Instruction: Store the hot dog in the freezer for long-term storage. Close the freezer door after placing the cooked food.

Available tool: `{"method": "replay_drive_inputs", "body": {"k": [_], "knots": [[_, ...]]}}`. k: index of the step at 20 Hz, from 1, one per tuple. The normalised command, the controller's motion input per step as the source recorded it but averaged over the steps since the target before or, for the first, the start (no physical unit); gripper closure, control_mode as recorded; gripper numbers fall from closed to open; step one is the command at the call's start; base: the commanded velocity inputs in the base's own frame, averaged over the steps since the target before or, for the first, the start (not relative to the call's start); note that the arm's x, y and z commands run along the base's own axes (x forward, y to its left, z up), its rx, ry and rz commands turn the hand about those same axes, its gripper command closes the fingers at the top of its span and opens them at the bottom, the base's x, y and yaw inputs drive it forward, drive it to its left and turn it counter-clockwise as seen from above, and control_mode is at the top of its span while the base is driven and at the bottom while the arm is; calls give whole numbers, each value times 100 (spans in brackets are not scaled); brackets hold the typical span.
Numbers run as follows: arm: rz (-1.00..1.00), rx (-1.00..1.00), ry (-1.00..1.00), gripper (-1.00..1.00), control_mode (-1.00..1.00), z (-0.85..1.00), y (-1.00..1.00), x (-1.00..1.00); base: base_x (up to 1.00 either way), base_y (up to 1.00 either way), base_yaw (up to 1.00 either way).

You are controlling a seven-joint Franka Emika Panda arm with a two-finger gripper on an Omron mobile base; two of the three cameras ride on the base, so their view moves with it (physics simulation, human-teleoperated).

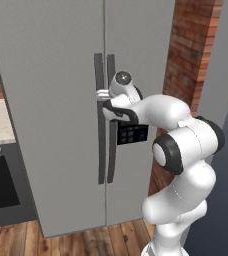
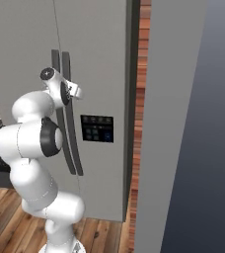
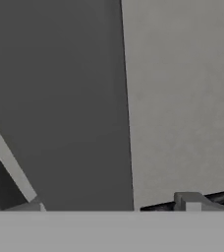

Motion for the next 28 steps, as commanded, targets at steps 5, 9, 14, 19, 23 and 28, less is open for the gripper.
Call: {"method": "replay_drive_inputs", "body": {"k": [5, 9, 14, 19, 23, 28], "knots": [[0, 0, -15, -100, -100, -15, -8, 28, 0, 0, 0], [1, 0, -16, -100, -100, -23, -24, 42, 0, 0, 0], [2, 0, -5, -100, -100, -7, -26, 60, 0, 0, 0], [4, 0, 0, -100, -100, 0, -19, 70, 0, 0, 0], [3, 0, 0, -100, -100, 0, -8, 65, 0, 0, 0], [1, -1, 1, -100, -100, 0, -8, 67, 0, 0, 0]]}}
